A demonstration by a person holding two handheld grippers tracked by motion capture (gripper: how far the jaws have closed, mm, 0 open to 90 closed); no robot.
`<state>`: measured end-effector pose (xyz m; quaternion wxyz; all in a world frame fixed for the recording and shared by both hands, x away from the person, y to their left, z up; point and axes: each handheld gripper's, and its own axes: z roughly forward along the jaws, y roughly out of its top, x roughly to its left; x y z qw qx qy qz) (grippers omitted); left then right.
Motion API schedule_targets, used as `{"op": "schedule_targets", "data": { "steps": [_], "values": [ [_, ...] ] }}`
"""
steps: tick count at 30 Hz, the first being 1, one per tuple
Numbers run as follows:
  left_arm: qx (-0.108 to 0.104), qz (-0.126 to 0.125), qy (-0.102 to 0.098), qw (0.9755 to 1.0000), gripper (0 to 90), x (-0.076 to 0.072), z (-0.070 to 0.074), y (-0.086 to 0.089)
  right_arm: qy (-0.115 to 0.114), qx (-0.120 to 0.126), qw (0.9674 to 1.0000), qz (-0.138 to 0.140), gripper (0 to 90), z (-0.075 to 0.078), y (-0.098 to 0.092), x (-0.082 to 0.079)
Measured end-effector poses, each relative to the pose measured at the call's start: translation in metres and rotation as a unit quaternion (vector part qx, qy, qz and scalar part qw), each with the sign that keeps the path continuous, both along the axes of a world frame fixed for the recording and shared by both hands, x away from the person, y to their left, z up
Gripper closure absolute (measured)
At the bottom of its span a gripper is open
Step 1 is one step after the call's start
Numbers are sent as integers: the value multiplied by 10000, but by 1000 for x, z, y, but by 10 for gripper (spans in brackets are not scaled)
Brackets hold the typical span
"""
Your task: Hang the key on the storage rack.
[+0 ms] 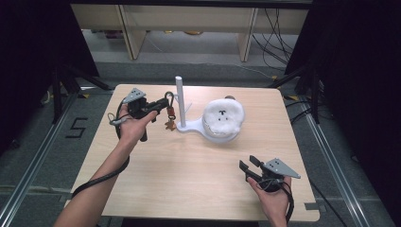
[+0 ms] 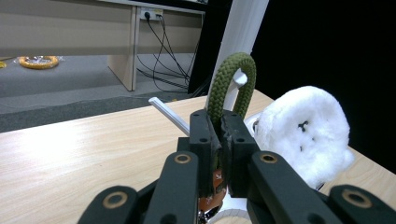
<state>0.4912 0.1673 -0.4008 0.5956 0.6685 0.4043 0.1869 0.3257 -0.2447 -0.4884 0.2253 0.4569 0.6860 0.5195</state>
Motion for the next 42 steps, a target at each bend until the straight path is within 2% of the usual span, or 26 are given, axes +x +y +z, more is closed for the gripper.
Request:
{"op": "schedule_targets", "data": {
  "steps": [2,4,5,6,7,8,11,13,15,20,24,25,26,27,28,30,31,32,35,36,37,40,42],
  "values": [
    [-7,6,30,10000,840,1,-1,-1,-38,-34,10000,-14,508,-1,0,1],
    [-23,13,72,10000,840,2,-2,-2,21,43,10000,-47,508,-2,2,0],
    [-27,12,76,10000,840,4,-3,-3,-89,-120,9999,-44,507,-2,0,1],
    [-21,20,93,10000,840,4,-3,-4,41,-1,10000,-74,507,-2,2,0],
    [-18,15,92,10000,840,5,-4,-4,-111,-99,9999,-4,507,-2,0,2],
    [1,14,113,9999,840,6,-4,-5,-114,-102,9999,-5,507,-2,-1,2],
    [-26,23,150,9999,839,8,-6,-8,-35,-1,10000,15,506,-2,0,1],
    [-34,28,163,9999,838,9,-7,-9,77,42,9999,-102,505,-1,0,-2],
    [-32,32,169,9998,836,10,-9,-11,-11,-11,10000,-34,504,-2,-2,0],
    [127,44,244,9996,793,10,-12,-13,-65,-46,10000,-18,504,-3,-2,1],
    [157,81,253,9995,751,7,-15,-11,-90,-46,9999,-36,503,-3,-2,1],
    [223,93,216,9995,733,2,-16,-9,-50,-29,10000,-54,503,-3,-3,1],
    [241,96,189,9995,717,0,-16,-8,25,87,9999,-104,503,-3,-1,0],
    [278,110,165,9994,698,-2,-16,-7,23,-19,9999,-102,502,-2,-3,0],
    [341,90,116,9993,670,-5,-15,-4,-78,-103,9999,-87,503,-3,-5,1],
    [401,144,37,9991,616,-12,-14,0,-42,-77,9999,-92,502,-2,-4,0],
    [422,169,14,9990,596,-13,-14,1,145,83,9997,-156,502,-2,-2,-2],
    [473,211,-41,9986,586,-17,-13,5,168,90,9997,-130,501,-2,-2,-3],
    [541,275,-84,9981,528,-27,-12,14,104,70,9999,-108,499,-3,-3,-1],
    [572,284,-111,9979,511,-32,-12,18,161,30,9997,-160,499,-2,-4,-2],
    [594,288,-121,9977,489,-35,-12,21,92,89,9999,-103,498,-3,-4,-1],
    [691,363,-216,9967,461,-48,-14,35,95,37,9997,-207,497,-2,-5,-1],
    [734,447,-265,9959,451,-58,-17,45,13,17,9999,-138,497,-2,-8,2]
  ]
}}
